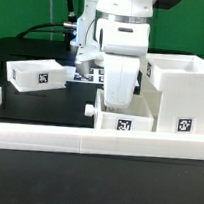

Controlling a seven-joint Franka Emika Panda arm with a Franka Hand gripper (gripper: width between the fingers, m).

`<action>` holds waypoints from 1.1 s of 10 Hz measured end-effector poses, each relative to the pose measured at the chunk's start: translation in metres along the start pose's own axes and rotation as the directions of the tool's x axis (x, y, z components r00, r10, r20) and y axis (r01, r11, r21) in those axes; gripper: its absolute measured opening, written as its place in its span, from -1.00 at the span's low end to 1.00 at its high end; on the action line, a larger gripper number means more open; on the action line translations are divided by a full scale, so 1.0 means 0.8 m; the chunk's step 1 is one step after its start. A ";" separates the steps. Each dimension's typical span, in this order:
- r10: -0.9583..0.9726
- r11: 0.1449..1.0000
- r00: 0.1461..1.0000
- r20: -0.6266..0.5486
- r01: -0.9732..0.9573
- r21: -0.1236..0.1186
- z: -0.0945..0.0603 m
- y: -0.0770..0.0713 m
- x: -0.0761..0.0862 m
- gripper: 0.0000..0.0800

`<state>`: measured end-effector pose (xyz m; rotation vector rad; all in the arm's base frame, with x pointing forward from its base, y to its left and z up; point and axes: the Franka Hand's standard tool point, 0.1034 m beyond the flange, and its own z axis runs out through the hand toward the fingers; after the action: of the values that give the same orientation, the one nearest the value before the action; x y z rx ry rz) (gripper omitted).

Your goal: Assemble drawer

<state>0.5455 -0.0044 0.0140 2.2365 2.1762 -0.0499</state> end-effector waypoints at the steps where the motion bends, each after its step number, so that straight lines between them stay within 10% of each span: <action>1: 0.001 1.000 1.000 0.000 -0.001 0.000 0.000 0.000 -0.001 -0.90; 11: -0.040 0.999 0.996 -0.074 0.040 0.002 0.003 -0.001 -0.045 -0.90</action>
Offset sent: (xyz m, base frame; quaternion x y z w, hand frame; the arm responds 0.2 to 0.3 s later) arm 0.0000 0.0000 0.0000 0.0000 0.0000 0.0000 1.0000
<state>0.5434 -0.0401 0.0133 2.2312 2.2591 0.0285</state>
